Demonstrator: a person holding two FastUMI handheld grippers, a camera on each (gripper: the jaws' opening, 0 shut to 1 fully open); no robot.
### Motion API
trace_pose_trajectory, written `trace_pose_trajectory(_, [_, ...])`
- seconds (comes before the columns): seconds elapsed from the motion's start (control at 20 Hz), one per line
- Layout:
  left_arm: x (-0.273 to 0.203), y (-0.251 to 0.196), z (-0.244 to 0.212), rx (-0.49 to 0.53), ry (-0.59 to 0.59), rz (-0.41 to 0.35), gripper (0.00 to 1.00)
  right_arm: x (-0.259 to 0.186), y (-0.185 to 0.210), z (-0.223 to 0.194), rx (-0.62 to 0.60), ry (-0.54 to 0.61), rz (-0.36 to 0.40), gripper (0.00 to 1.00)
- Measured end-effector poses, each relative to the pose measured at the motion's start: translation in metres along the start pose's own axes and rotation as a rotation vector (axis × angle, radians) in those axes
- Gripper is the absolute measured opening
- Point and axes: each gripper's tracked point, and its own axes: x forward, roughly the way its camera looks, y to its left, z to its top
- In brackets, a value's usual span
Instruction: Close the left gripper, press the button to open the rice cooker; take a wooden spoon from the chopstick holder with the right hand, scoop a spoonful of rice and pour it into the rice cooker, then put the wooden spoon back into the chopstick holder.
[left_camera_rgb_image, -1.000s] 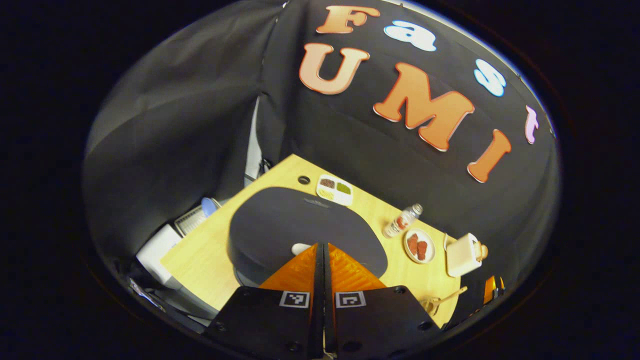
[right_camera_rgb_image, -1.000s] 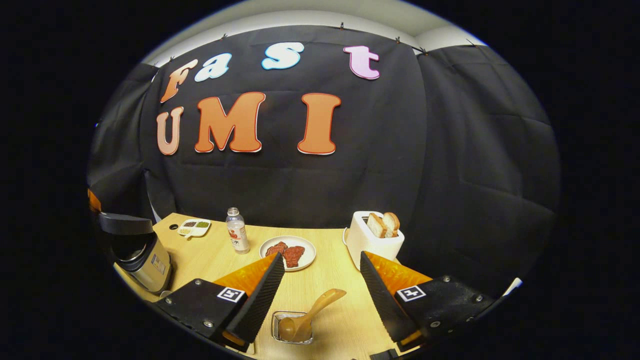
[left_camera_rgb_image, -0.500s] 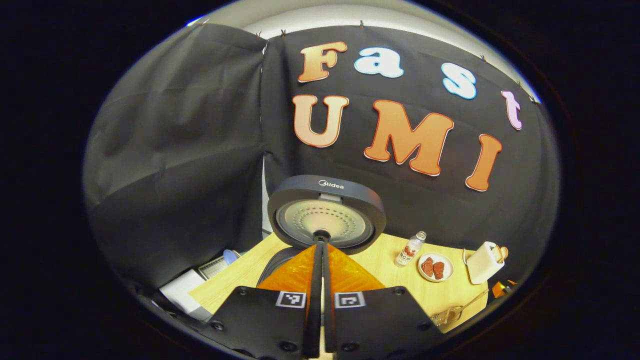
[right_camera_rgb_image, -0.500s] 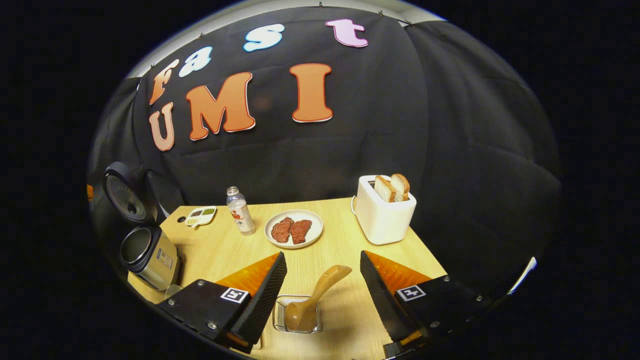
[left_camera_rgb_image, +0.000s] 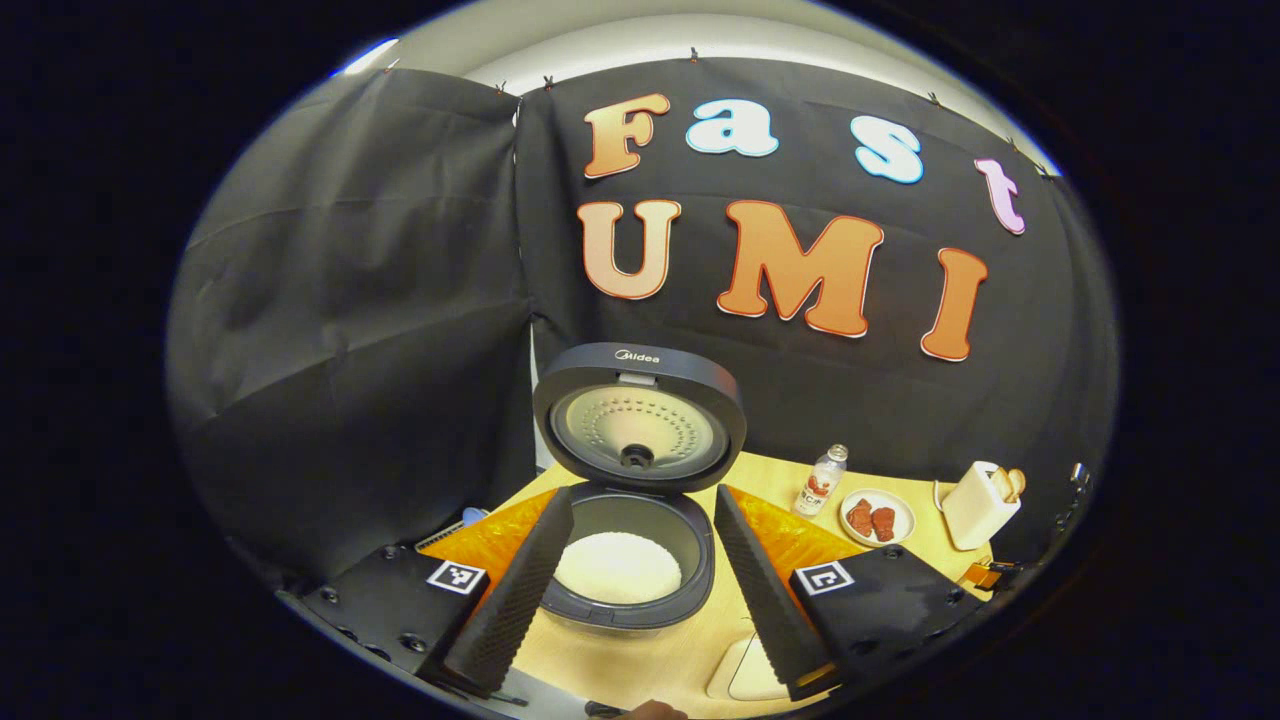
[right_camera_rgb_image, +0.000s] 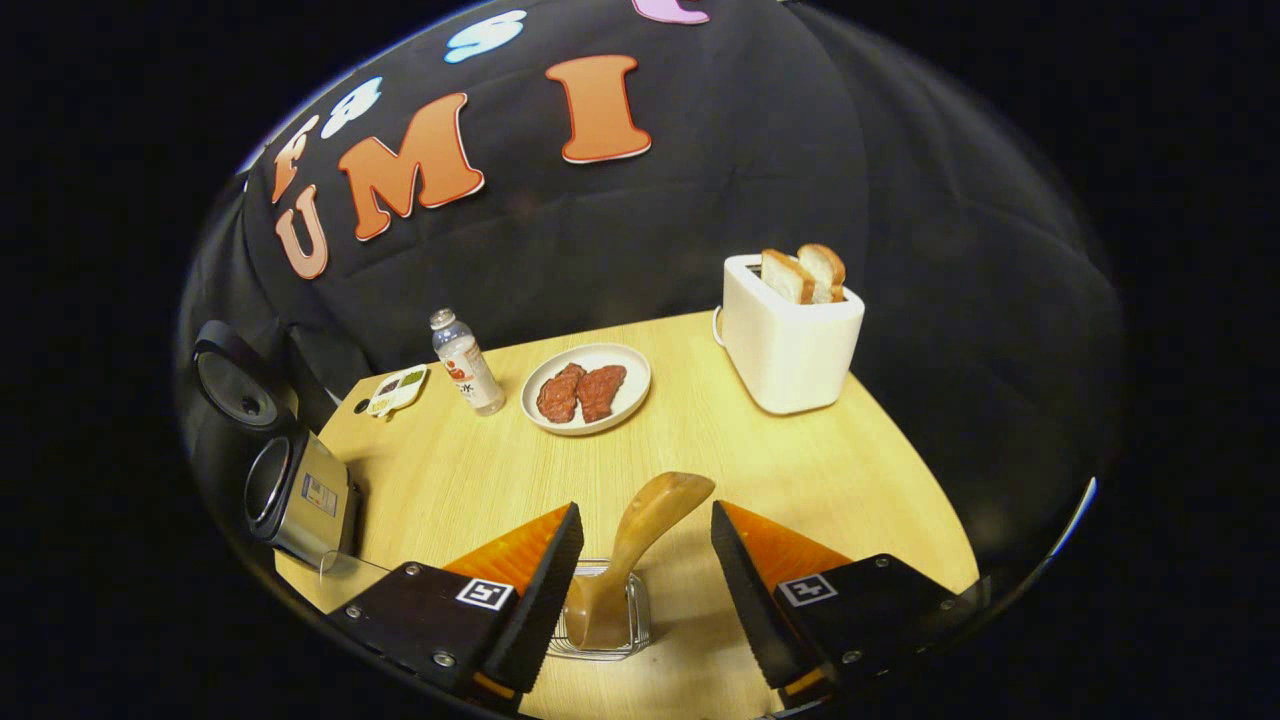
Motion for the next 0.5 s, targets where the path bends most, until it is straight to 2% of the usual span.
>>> trace_pose_trajectory(0.25, [-0.012,0.003,-0.012,0.007,0.019,0.039,0.96,0.027,0.003,-0.017,0.082,0.082,0.048,0.66])
trace_pose_trajectory(0.5, [-0.013,0.002,-0.015,0.020,0.031,0.042,0.97,0.040,0.007,-0.019,0.202,0.086,0.089,0.44])
